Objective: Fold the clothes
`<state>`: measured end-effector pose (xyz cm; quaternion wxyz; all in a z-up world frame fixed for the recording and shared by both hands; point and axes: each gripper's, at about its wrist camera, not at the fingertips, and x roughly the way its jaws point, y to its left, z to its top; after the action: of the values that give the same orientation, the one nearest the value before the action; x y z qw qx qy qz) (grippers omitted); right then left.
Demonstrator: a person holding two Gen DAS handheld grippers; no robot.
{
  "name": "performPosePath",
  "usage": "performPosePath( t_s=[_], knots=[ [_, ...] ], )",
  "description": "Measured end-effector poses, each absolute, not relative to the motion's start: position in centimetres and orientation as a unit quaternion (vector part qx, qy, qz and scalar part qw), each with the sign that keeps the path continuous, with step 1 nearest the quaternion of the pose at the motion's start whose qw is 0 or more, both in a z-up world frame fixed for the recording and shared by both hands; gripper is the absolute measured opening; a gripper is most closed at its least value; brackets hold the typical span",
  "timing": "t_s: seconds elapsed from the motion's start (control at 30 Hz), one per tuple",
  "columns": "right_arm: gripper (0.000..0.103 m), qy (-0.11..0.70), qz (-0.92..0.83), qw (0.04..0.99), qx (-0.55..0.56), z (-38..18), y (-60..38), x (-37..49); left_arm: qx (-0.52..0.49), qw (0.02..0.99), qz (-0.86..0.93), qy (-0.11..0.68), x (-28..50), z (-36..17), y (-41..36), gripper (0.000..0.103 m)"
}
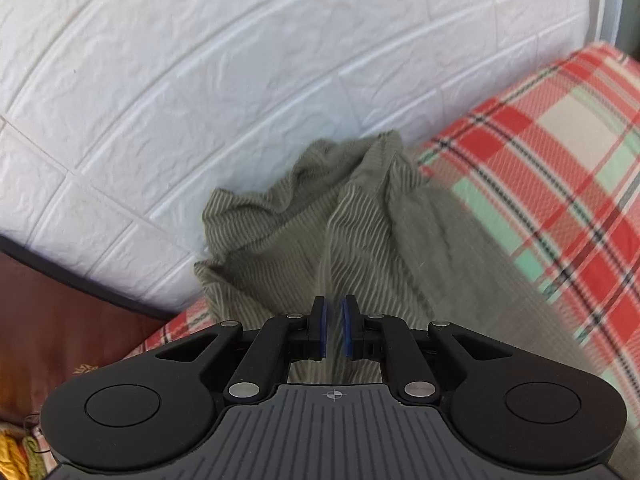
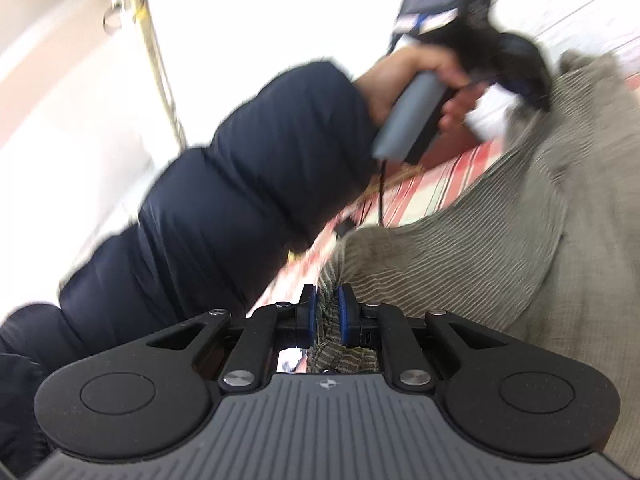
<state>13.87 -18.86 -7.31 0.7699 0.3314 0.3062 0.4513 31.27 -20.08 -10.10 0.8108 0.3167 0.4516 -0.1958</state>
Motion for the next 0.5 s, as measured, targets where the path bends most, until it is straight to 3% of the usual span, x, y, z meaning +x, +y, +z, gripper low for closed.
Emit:
performPosePath(
  t_s=[0.13, 0.23, 0.3, 0.5],
  knots=[
    [0.014, 0.28, 0.4, 0.788, 0.375, -8.2, -23.0, 11.4, 0.313, 0.812, -0.217, 0.442, 30.2, -9.5, -21.8, 0.012],
    [0.014, 0.277, 0.355, 0.798, 0.401, -9.9, -24.8, 10.0, 0.3, 0.82, -0.228, 0.431, 29.4, -8.3, -21.5, 0.031],
    [0.014, 0.285, 0.328, 0.799, 0.415, -11.1, -26.2, 9.0, 0.287, 0.828, -0.231, 0.423, 28.8, -7.2, -20.7, 0.038],
    [0.014, 0.311, 0.269, 0.798, 0.441, -14.4, -29.2, 6.8, 0.241, 0.851, -0.229, 0.406, 26.2, -4.6, -14.6, 0.046]
  ],
)
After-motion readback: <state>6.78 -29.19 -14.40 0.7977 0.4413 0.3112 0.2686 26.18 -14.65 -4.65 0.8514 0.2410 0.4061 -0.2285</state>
